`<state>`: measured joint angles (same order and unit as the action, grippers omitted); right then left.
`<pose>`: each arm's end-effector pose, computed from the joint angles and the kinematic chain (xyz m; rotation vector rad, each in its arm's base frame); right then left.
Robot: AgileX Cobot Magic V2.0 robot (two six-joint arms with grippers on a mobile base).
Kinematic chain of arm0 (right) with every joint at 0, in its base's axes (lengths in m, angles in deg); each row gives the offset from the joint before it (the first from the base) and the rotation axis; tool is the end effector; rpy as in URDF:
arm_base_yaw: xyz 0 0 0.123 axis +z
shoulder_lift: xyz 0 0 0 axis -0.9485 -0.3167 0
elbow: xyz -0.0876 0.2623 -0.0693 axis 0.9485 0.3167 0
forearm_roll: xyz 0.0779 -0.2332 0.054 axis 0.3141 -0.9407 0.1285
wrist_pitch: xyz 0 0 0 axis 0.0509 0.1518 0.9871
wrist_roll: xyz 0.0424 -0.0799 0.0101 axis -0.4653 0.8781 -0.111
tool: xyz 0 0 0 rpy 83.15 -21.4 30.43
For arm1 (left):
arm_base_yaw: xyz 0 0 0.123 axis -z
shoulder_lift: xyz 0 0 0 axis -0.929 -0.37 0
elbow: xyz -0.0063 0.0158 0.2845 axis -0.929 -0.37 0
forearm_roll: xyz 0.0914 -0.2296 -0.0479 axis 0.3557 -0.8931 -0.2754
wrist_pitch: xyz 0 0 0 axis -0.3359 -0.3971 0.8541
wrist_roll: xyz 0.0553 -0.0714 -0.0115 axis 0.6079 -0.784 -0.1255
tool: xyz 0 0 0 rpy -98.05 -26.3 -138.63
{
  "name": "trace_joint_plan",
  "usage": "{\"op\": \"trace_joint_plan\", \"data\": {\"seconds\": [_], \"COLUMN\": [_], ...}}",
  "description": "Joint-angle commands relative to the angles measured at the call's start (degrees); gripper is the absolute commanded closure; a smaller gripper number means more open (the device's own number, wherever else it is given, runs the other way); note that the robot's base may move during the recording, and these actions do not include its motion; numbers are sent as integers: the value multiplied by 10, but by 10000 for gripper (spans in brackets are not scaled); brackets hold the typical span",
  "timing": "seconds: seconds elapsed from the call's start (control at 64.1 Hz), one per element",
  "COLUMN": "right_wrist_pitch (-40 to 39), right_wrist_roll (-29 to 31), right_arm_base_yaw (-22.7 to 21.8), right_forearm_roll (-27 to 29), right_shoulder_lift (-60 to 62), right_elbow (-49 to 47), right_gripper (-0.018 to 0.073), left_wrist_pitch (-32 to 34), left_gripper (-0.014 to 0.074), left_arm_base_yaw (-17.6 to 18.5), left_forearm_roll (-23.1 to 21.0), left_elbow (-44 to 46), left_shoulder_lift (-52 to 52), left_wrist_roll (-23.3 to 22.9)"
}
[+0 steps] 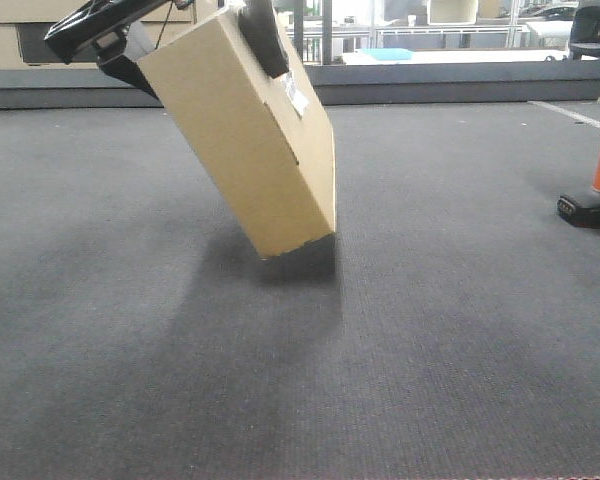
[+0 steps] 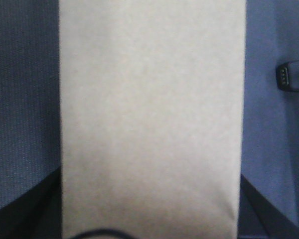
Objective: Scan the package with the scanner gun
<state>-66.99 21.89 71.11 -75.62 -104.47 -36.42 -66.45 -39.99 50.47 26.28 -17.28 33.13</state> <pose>0.2340 -0.0135 0.1948 0.2627 1.6090 0.0368 0.3204 -0.1888 0.3176 -0.0219 2.6250 -0.5997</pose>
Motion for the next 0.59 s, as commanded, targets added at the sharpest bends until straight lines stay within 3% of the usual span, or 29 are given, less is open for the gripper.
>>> {"op": "trace_joint_plan", "data": {"seconds": [0.0, 0.25, 0.312, 0.468, 0.577], "right_wrist_pitch": [-81, -124, -124, -124, -124], "right_wrist_roll": [-7, -57, -69, -69, -69], "right_arm_base_yaw": [-2, -2, -2, -2, -3], "right_forearm_roll": [-2, 8, 8, 12, 26], "right_shoulder_lift": [-24, -94, -103, -121, -121], "right_elbow": [2, 2, 1, 1, 0], "right_gripper": [728, 725, 666, 342, 302], "left_wrist_pitch": [15, 19, 19, 19, 19], "left_gripper": [707, 707, 707, 707, 707], "left_arm_base_yaw": [4, 4, 4, 4, 4], "left_forearm_roll": [-8, -8, -8, -8, -8], "left_elbow": [1, 1, 1, 1, 1], "left_shoulder_lift": [1, 1, 1, 1, 1], "left_wrist_roll": [4, 13, 13, 13, 16]}}
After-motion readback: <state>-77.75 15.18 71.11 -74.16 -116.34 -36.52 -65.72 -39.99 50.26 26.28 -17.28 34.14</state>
